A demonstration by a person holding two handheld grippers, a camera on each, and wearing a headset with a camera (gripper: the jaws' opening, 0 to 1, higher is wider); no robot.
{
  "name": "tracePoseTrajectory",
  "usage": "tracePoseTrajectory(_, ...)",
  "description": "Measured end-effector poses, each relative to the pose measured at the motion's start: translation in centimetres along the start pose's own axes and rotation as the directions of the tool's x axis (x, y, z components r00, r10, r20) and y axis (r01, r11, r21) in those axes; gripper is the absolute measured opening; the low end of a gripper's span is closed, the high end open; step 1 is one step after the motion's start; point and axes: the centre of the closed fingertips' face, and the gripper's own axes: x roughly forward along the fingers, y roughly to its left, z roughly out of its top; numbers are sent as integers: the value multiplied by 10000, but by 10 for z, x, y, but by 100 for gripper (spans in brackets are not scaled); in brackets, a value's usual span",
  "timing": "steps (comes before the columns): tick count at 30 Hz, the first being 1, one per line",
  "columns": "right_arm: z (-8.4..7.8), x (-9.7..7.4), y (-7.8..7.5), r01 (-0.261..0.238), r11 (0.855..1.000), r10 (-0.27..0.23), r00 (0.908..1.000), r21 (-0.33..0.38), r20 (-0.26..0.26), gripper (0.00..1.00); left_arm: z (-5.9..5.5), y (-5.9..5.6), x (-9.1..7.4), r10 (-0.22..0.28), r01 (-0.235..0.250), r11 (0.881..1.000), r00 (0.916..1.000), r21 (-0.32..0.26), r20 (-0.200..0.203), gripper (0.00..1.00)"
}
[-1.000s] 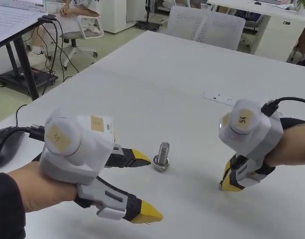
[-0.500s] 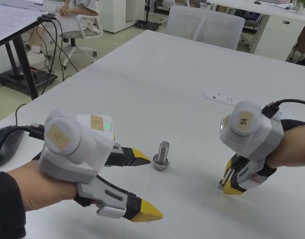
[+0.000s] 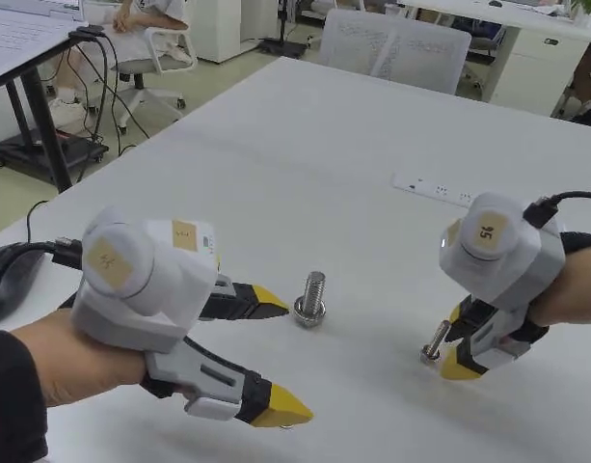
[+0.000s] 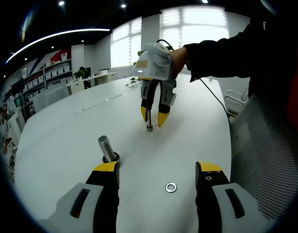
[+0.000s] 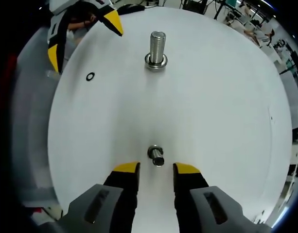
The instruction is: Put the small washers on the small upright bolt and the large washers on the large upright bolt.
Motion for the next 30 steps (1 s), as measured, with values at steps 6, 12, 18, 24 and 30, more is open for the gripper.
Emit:
tracePoseTrajectory(6, -12, -1, 4, -10, 9997, 12, 10000, 238, -68, 30, 0, 0, 0, -8, 8, 10000, 10000, 17, -4, 63)
tracePoseTrajectory(12, -18, -3, 12, -10, 9993, 13, 10000, 370, -99, 31, 1, -1, 0, -38, 38, 10000, 10000, 52, -2, 63)
tracePoseTrajectory(18, -17, -7, 24, -55, 9992, 56, 10000, 392, -14, 31, 1, -2, 0, -45, 45, 10000, 10000, 62, 3, 63)
tracePoseTrajectory(24, -12, -9, 38, -157, 9993, 154, 9998, 329, 106, 31, 1, -2, 0, -40, 40, 10000, 10000, 86, -14, 63)
tracePoseTrajectory(30, -5, -10, 52, -314, 9993, 309, 9993, 184, 229, 31, 1, -1, -1, -38, 38, 10000, 10000, 85, -19, 63)
